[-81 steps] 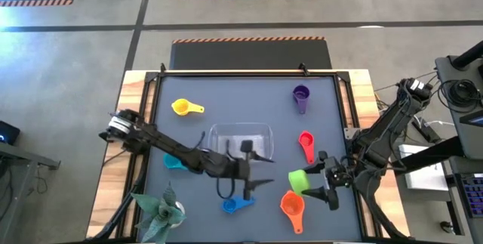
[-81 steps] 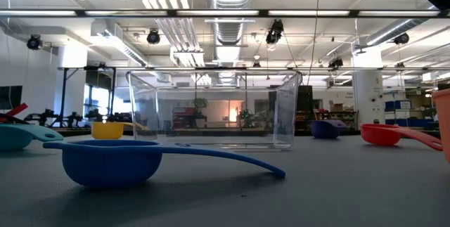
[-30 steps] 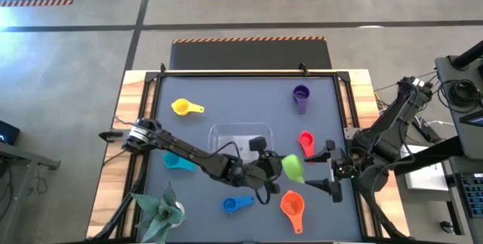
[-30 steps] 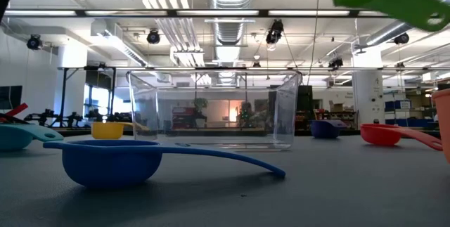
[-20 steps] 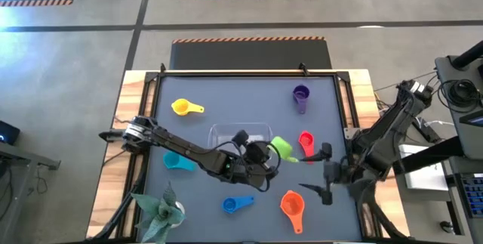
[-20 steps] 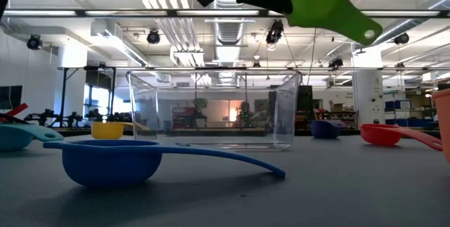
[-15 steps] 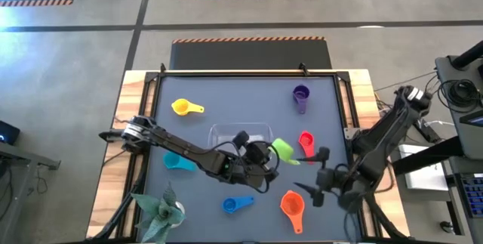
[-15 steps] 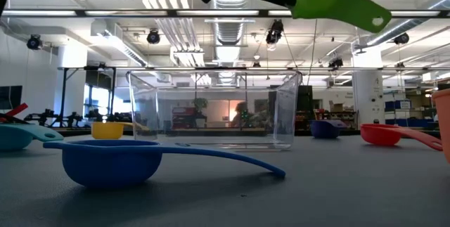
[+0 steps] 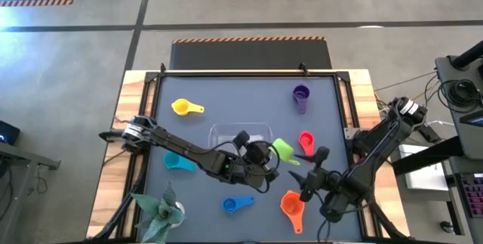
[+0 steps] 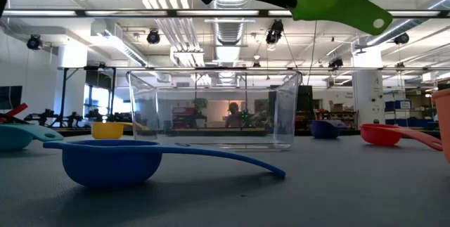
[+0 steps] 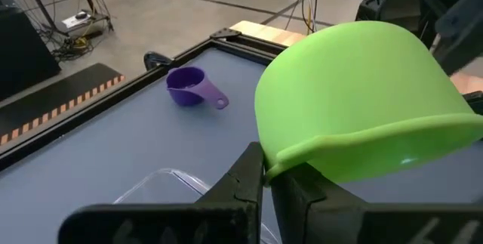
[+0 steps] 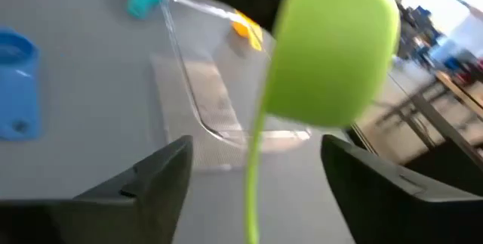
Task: Nest measuring cups in basket
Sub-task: Stack the green measuring cup on top of the orange measuring cup
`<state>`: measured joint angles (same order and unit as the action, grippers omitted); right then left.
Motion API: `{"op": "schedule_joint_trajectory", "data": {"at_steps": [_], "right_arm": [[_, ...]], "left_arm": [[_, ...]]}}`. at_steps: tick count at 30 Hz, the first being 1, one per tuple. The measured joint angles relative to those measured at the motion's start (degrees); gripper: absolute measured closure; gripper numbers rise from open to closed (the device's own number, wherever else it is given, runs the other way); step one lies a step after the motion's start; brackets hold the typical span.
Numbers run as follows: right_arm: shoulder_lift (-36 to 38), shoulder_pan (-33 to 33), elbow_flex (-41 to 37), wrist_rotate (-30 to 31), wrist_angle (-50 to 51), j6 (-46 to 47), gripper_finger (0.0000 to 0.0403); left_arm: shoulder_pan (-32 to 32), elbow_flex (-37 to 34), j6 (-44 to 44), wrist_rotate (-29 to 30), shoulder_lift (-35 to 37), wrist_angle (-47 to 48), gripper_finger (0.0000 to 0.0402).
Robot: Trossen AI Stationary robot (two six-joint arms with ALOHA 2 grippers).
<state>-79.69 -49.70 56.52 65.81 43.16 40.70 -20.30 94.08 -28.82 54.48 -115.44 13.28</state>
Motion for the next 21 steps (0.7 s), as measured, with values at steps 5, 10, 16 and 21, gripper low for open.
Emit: {"op": "schedule_joint_trajectory", "data": {"at_steps": [5, 10, 16, 21], "right_arm": [[-1.2, 1.0, 1.4, -1.7, 10.2, 9.5, 0.0204], [-1.5, 1.0, 0.8, -1.9, 10.3, 10.7, 0.0274], [-1.5, 1.0, 0.7, -3.3, 10.2, 11.5, 0.0327], [-1.4, 1.0, 0.6, -4.8, 10.3, 12.0, 0.0359]], "left_arm": [[0.0, 0.0, 0.2, 0.0, 0.0, 0.0, 0.0401], [0.0, 0.0, 0.2, 0.0, 0.0, -0.2, 0.0401], [0.1, 0.0, 0.3, 0.0, 0.0, -0.2, 0.0401], [0.0, 0.0, 0.8, 0.1, 0.0, -0.5, 0.0402]]}}
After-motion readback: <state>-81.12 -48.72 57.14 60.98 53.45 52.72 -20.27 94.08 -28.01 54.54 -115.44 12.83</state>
